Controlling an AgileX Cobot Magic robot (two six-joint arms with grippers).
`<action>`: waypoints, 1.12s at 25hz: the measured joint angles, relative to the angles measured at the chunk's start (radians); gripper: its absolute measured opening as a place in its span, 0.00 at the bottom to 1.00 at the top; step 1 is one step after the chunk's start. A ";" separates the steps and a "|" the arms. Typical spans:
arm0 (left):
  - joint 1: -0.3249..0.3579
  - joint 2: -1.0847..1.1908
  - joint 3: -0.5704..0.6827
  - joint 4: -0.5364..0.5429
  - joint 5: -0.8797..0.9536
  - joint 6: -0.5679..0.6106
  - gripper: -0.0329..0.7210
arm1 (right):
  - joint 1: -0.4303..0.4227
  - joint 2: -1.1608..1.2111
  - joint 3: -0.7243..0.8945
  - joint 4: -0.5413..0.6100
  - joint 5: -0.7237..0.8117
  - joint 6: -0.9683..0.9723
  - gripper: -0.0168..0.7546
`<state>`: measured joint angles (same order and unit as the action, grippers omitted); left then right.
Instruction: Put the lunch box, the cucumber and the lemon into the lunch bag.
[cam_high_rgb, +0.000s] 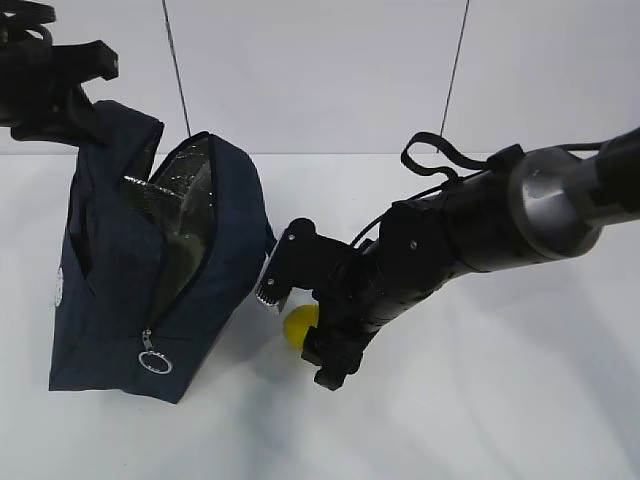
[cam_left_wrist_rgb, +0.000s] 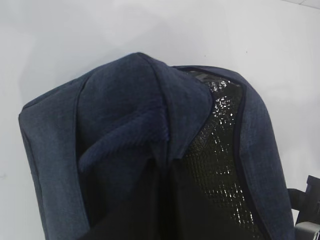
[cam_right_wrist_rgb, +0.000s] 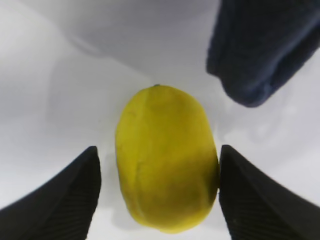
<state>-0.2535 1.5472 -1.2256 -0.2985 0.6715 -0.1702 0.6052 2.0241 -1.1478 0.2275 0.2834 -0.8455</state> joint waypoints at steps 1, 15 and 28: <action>0.000 0.000 0.000 0.000 0.000 0.000 0.04 | 0.000 0.000 0.000 0.004 0.000 0.000 0.67; 0.000 0.000 0.000 0.009 0.000 0.000 0.04 | 0.000 -0.030 0.000 0.025 0.011 0.000 0.55; 0.000 0.000 0.000 0.010 0.002 0.000 0.04 | 0.000 -0.213 0.000 0.023 0.333 0.025 0.55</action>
<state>-0.2535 1.5472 -1.2256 -0.2885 0.6732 -0.1702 0.6052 1.8112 -1.1478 0.2506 0.6167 -0.8200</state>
